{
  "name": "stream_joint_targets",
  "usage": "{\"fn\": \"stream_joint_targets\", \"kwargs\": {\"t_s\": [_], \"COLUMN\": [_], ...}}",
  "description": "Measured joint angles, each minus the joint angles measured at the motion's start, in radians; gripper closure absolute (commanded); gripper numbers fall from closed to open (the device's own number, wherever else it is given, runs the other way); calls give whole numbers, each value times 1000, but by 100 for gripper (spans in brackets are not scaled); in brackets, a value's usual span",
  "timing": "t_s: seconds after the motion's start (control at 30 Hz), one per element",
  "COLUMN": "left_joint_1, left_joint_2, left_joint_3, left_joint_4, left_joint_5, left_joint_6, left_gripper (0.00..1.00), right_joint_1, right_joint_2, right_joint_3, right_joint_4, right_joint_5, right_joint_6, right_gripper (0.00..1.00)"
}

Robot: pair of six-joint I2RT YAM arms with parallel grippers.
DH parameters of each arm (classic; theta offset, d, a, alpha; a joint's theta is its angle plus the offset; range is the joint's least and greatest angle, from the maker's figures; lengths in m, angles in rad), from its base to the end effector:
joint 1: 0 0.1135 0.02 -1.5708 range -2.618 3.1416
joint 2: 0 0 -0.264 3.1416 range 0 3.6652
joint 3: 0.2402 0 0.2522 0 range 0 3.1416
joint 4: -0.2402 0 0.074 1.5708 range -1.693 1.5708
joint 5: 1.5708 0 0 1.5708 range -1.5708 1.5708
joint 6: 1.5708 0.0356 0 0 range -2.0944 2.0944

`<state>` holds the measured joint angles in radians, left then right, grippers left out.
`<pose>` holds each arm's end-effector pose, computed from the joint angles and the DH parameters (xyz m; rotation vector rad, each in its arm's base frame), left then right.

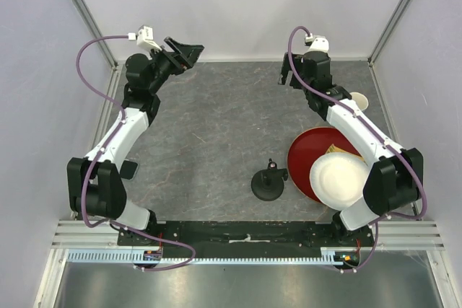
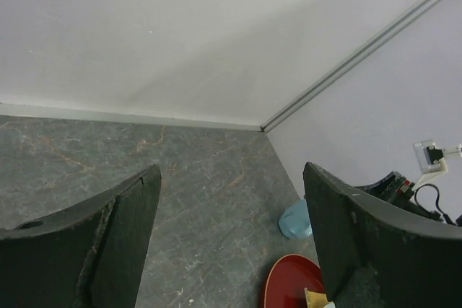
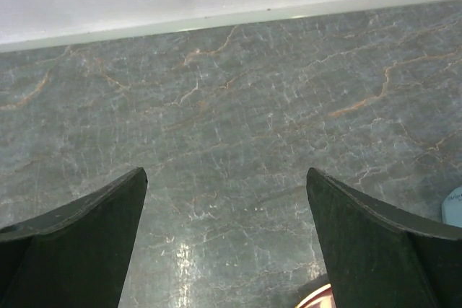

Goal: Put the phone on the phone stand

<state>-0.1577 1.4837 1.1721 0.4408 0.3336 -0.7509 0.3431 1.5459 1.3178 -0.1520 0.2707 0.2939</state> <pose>0.3491 -0.0673 0.3724 -0.1632 1.5164 -0.9749 0.3480 0.1142 0.3403 0.1306 1.9353 0.1599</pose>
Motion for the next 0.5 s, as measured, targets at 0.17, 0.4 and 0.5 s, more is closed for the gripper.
{"fn": "stream_joint_targets", "kwargs": {"t_s": [0.17, 0.4, 0.5], "left_joint_1": [-37, -96, -103], "left_joint_2": [36, 82, 83], "left_joint_3": [69, 153, 154], "left_joint_4": [-55, -124, -132], "left_joint_5": [-11, -7, 5], "left_joint_6": [64, 159, 175], "left_gripper": [16, 18, 19], "right_joint_1": [-3, 0, 16], "right_joint_2": [33, 124, 133], "right_joint_3": [75, 186, 193], "right_joint_4": [-27, -136, -209], "right_joint_5": [-22, -172, -235], "right_joint_6": [-2, -85, -168], "right_gripper": [2, 2, 2]}}
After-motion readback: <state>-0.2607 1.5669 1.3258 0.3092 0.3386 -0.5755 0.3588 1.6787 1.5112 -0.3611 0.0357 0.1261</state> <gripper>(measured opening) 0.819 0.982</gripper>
